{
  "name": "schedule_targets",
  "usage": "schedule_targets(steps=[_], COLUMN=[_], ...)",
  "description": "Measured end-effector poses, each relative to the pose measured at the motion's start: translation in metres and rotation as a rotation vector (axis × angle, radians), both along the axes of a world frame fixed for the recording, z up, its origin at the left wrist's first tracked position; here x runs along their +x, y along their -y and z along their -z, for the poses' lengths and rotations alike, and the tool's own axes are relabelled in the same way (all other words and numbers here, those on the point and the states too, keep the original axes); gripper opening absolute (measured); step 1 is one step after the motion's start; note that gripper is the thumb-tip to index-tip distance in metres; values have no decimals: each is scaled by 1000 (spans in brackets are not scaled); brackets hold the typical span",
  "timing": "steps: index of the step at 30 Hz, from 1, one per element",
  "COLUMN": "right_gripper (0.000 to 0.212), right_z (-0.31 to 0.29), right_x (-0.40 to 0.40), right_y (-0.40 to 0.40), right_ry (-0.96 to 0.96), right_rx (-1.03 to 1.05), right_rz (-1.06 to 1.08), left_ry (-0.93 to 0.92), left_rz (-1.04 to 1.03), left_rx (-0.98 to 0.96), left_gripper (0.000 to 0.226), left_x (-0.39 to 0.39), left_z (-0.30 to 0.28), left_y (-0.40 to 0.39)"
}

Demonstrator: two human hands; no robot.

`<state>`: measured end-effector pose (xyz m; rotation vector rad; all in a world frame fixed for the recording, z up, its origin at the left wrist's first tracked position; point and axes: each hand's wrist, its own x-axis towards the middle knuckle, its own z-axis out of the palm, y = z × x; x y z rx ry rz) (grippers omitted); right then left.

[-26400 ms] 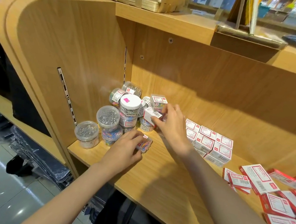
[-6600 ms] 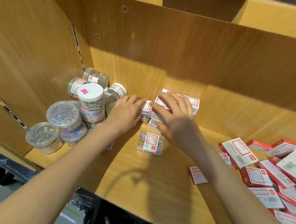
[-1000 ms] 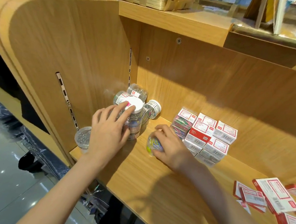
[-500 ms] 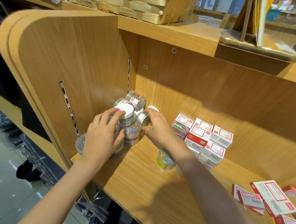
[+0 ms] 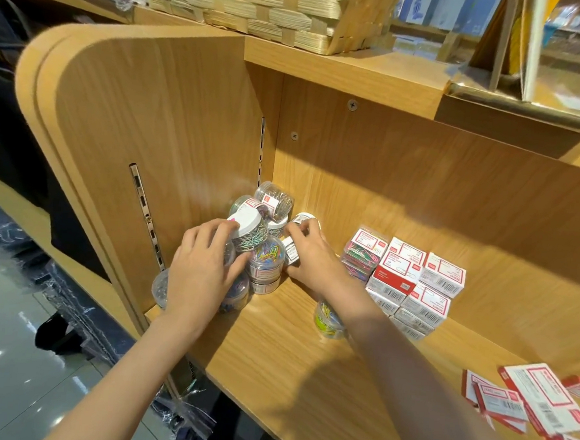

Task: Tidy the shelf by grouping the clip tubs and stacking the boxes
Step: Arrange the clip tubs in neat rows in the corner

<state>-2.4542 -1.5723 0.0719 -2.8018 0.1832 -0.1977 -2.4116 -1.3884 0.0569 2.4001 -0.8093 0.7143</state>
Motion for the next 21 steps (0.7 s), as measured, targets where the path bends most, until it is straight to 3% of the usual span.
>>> schedule_targets(steps=[8, 14, 18, 21], right_gripper=[29, 49, 28, 26], right_z=[-8, -5, -2, -1], right_x=[-36, -50, -59, -69], right_y=[-7, -10, -4, 6], right_ry=[-115, -199, -184, -222], right_rx=[-106, -143, -168, -149], right_rz=[45, 17, -55, -96], left_ry=[13, 5, 35, 45], left_rz=[0, -14, -18, -13], left_rx=[11, 9, 22, 47], left_gripper=[47, 45, 54, 64], left_x=[1, 0, 0, -1], left_z=[0, 0, 1, 1], left_y=[-1, 1, -1, 0])
